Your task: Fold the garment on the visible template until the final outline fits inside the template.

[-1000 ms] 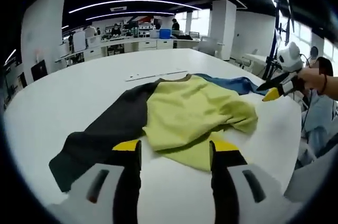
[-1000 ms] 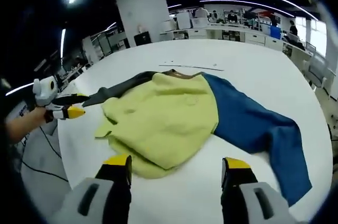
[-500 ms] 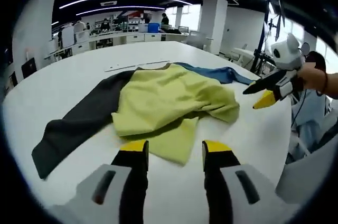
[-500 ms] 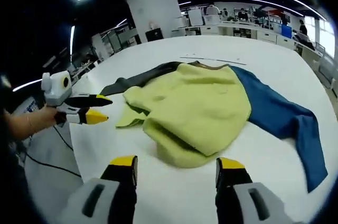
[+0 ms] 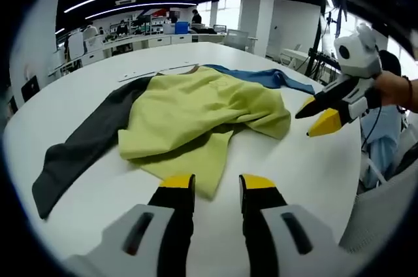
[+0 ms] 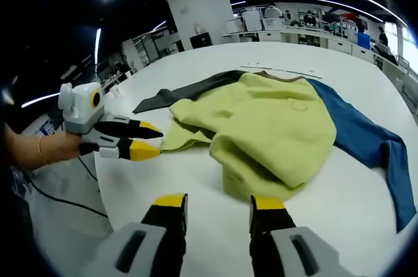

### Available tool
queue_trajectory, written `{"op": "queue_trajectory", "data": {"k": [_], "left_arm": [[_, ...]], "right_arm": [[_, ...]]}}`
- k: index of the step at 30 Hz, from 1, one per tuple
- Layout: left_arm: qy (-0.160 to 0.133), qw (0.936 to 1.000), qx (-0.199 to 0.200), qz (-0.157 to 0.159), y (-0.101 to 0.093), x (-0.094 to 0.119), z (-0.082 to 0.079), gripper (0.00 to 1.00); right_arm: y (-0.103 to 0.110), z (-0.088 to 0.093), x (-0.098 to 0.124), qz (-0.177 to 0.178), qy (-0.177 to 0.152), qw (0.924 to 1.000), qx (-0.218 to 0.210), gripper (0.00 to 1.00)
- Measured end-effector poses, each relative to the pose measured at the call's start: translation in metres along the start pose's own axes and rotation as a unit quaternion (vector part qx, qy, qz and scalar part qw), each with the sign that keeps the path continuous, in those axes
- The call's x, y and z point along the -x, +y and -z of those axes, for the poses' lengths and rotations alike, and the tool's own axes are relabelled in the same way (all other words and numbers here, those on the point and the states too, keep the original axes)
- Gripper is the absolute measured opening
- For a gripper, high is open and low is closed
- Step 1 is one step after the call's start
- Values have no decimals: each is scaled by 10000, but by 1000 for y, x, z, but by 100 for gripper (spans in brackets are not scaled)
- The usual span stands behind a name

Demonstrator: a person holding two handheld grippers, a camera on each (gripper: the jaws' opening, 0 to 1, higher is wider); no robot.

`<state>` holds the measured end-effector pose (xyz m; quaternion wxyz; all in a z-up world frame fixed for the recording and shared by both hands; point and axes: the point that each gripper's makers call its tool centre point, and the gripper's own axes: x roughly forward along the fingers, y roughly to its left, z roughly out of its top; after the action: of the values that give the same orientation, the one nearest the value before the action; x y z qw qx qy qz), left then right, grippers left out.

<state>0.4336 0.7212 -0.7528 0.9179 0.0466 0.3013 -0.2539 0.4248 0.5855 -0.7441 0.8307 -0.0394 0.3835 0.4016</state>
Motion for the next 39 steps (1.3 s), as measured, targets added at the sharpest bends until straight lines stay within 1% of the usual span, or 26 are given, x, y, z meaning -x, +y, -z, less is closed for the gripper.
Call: {"op": "queue_trajectory", "data": {"k": [2, 5, 7, 9, 13, 15, 17, 20, 23, 25, 27, 29, 31, 32, 35, 39], "left_arm": [[-4, 10000, 11, -22, 1, -1, 1, 23], [29, 10000, 58, -31, 1, -3, 3, 21], [112, 9999, 92, -71, 3, -5, 6, 20], [115, 9998, 117, -107, 5, -6, 6, 20], [105, 9997, 170, -148, 8, -8, 7, 19], [109, 9996, 181, -164, 9, -9, 7, 19], [159, 9995, 187, -199, 10, -11, 7, 17], [147, 9994, 213, -211, 9, -13, 6, 17], [199, 9992, 173, -289, 12, -15, 8, 15], [177, 9991, 216, -322, 13, -15, 7, 14], [161, 9989, 258, -355, 15, -16, 6, 12], [186, 9987, 261, -401, 19, -16, 6, 9], [196, 9982, 428, -380, 20, -16, 6, 7], [197, 9980, 451, -385, 21, -16, 6, 7], [198, 9980, 437, -412, 22, -16, 7, 3], [205, 9983, 385, -389, 22, -16, 7, 1]], "right_arm": [[2, 2, -5, 6, 44, 10000, 48, 32], [4, 1, -11, 23, 22, 10000, 73, 29], [3, 0, -15, 88, 24, 9999, 113, 27], [2, -2, -17, 137, 12, 9998, 166, 27], [-4, -5, -23, 305, -31, 9992, 272, 25], [-9, -5, -26, 431, 6, 9984, 359, 24], [-11, -4, -29, 480, 55, 9982, 369, 23], [-12, -5, -31, 501, 49, 9984, 248, 22], [-15, -4, -33, 600, 70, 9979, 245, 21], [-16, -3, -34, 662, 86, 9974, 260, 19], [-19, -1, -36, 736, 131, 9968, 282, 17], [-22, -2, -36, 841, 118, 9958, 341, 13], [-24, -3, -35, 908, 95, 9955, 272, 10], [-26, -3, -35, 967, 86, 9950, 238, 8], [-27, -4, -36, 1003, 64, 9948, 181, 6], [-29, -3, -36, 1067, 73, 9938, 312, 2]]}}
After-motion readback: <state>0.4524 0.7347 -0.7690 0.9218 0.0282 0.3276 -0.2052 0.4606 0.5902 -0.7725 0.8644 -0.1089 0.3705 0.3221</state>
